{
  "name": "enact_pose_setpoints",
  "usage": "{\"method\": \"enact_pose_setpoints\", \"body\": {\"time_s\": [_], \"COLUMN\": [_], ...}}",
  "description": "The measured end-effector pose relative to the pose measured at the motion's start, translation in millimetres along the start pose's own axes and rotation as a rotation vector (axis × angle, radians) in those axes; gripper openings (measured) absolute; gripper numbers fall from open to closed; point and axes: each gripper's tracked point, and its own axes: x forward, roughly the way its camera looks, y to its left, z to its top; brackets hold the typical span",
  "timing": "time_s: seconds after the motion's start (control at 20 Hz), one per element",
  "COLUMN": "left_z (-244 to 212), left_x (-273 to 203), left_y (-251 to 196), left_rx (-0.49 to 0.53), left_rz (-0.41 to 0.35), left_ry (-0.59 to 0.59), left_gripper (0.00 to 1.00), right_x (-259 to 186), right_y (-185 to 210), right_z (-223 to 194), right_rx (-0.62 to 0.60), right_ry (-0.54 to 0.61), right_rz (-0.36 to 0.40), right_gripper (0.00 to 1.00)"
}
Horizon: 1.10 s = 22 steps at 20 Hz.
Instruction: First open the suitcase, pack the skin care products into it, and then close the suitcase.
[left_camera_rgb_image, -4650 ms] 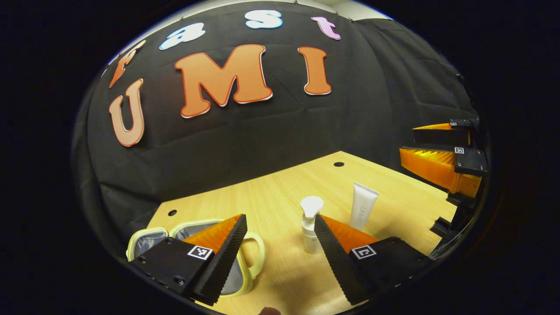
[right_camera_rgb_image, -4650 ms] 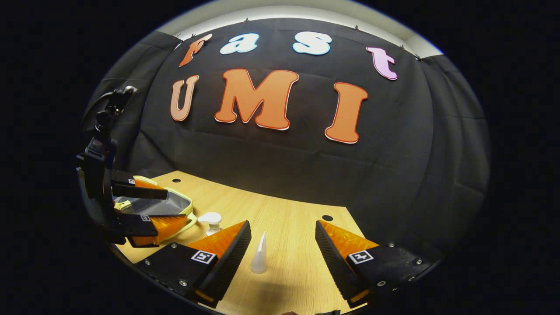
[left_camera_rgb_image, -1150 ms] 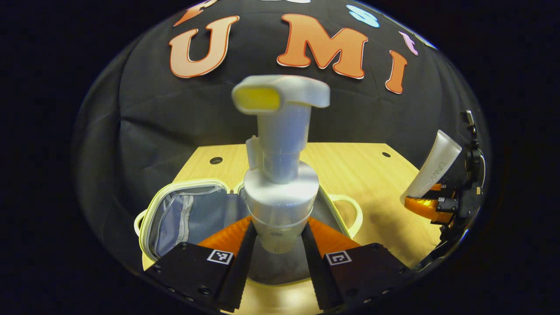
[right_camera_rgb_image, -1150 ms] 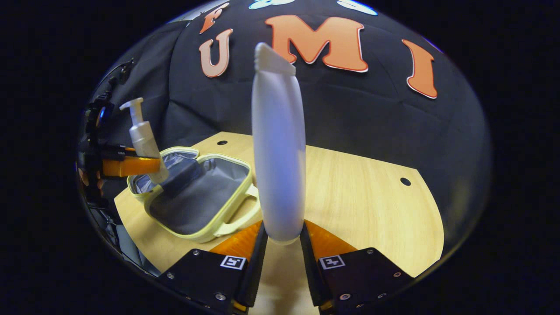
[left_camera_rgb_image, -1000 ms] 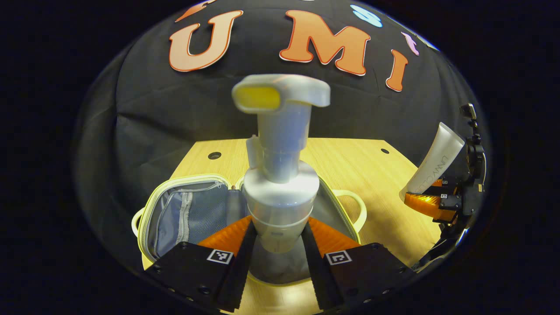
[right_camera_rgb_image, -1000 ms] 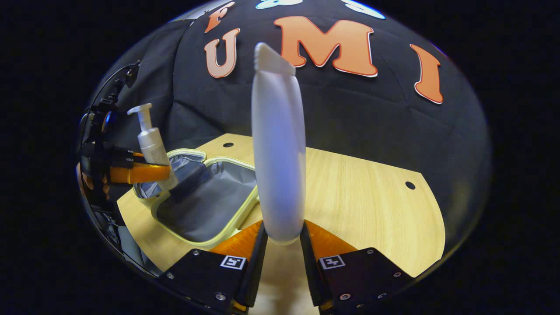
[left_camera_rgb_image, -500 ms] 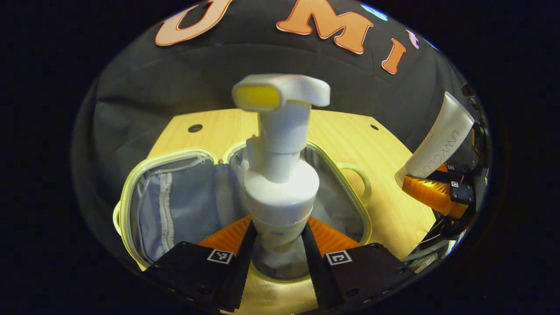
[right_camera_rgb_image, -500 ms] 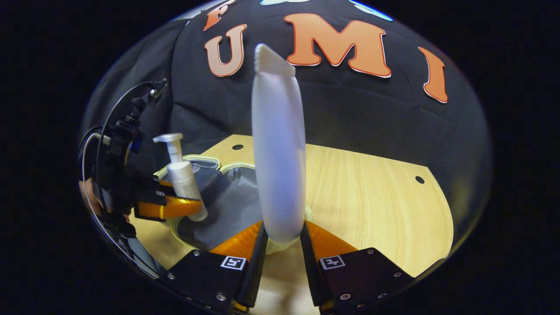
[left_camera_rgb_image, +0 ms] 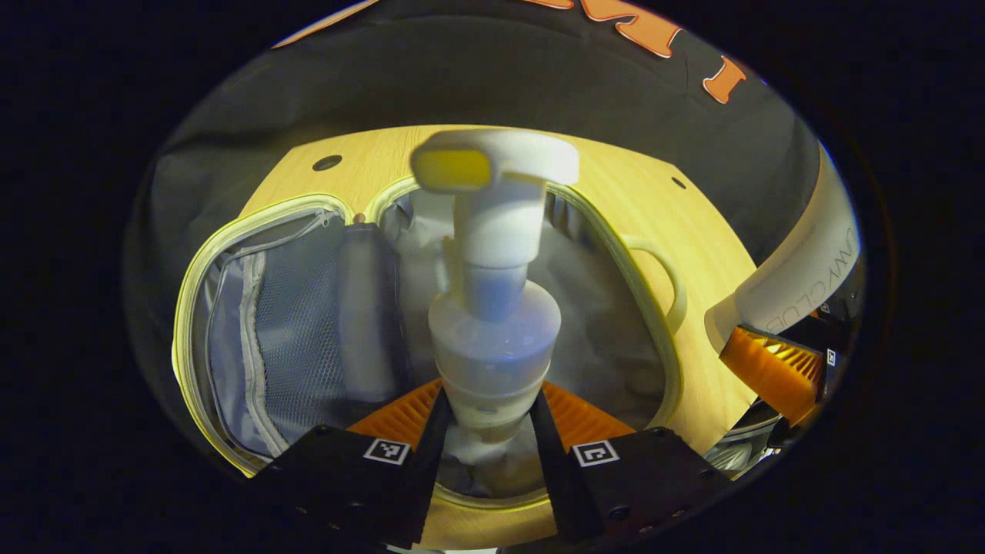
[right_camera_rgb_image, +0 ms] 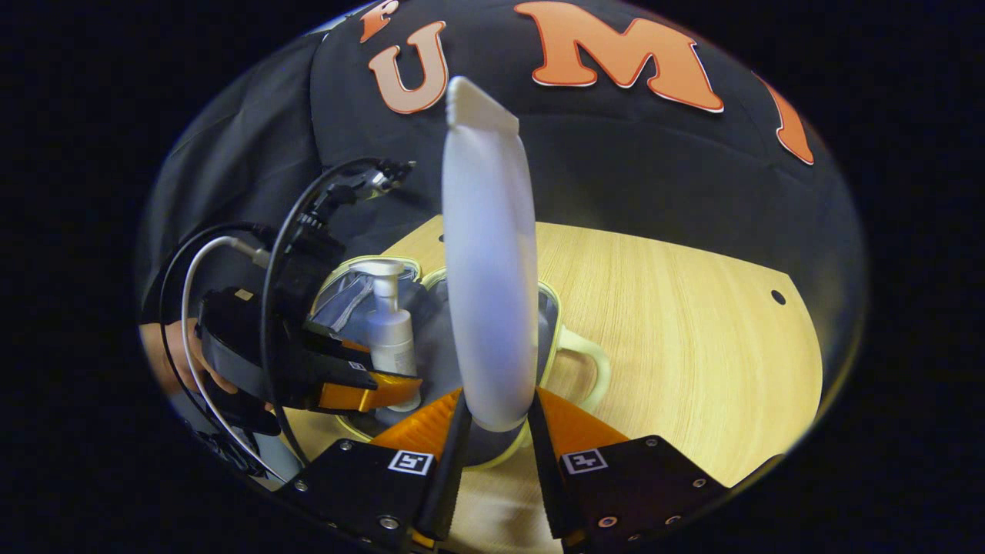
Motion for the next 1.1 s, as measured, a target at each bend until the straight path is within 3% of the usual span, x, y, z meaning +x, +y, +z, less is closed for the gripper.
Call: {"method": "enact_pose_setpoints", "body": {"time_s": [0.45,0.6,0.7,0.8,0.85,0.95,1.1], "left_z": [-4,-16,-14,-7,-1,9,15], "left_x": [24,26,24,12,2,-19,-52], "left_y": [9,7,10,8,6,12,39], "left_rx": [-0.072,-0.158,-0.2,-0.166,-0.15,-0.132,-0.158], "left_rz": [0.137,0.162,0.183,0.18,0.187,0.226,0.298], "left_ry": [0.195,0.23,0.198,0.161,0.133,0.076,-0.023], "left_gripper": [0.61,0.62,0.63,0.67,0.7,0.75,0.75], "right_x": [22,26,27,29,32,36,41], "right_y": [1,-3,-4,1,4,10,21], "right_z": [-5,-4,-8,-13,-14,-17,-24], "right_rx": [0.035,0.05,0.059,0.063,0.067,0.084,0.104], "right_ry": [0.076,0.097,0.112,0.14,0.152,0.174,0.226], "right_rz": [0.075,0.094,0.113,0.14,0.154,0.181,0.208], "right_gripper": [0.47,0.47,0.47,0.47,0.42,0.47,0.47]}}
